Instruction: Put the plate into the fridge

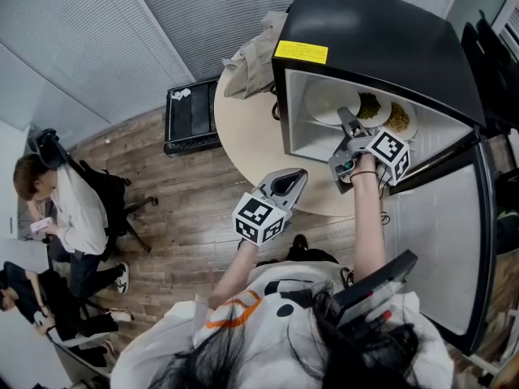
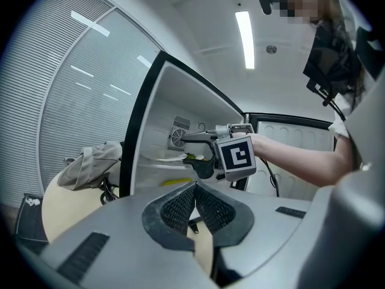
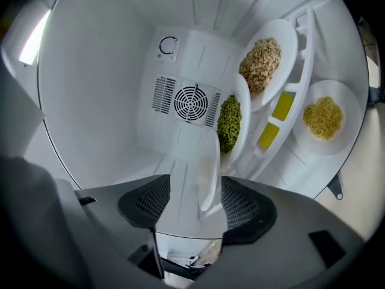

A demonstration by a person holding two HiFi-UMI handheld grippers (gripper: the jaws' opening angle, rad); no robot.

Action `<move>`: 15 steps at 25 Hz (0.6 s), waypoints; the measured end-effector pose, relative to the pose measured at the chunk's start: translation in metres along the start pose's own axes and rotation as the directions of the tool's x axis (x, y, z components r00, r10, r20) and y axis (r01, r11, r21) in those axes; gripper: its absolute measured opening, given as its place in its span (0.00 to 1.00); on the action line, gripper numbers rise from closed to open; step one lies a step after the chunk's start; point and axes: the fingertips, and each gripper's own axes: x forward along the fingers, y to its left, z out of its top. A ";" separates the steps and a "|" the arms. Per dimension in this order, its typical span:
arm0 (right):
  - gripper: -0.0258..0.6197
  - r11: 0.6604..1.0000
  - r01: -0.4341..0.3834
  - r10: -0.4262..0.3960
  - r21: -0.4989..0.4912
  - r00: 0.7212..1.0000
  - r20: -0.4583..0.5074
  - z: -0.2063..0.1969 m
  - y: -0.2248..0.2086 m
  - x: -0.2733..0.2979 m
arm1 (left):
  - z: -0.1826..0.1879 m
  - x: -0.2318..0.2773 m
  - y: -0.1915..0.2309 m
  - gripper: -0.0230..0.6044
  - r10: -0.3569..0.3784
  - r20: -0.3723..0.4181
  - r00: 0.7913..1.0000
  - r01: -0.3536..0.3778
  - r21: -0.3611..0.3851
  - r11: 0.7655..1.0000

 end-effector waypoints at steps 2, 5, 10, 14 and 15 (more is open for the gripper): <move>0.43 1.000 -0.007 0.007 0.004 1.000 0.007 0.000 0.002 -0.007 | 0.000 -0.001 -0.002 0.05 0.000 0.000 1.000 0.000 0.001 1.000; 0.43 1.000 -0.023 0.023 -0.009 1.000 0.005 -0.005 0.002 -0.018 | 0.001 -0.003 -0.005 0.05 -0.003 0.001 1.000 0.003 0.005 1.000; 0.43 0.995 -0.007 0.005 -0.095 1.000 -0.026 -0.017 -0.003 -0.025 | 0.000 -0.006 -0.007 0.05 -0.007 0.002 1.000 0.007 0.009 1.000; 0.43 0.984 -0.010 0.006 -0.179 1.000 -0.027 -0.025 0.001 -0.034 | -0.003 -0.008 -0.012 0.05 -0.016 -0.006 1.000 0.016 0.011 1.000; 0.42 0.979 -0.008 0.003 -0.203 1.000 -0.028 -0.027 0.001 -0.036 | -0.003 -0.009 -0.013 0.05 -0.018 -0.007 1.000 0.018 0.011 1.000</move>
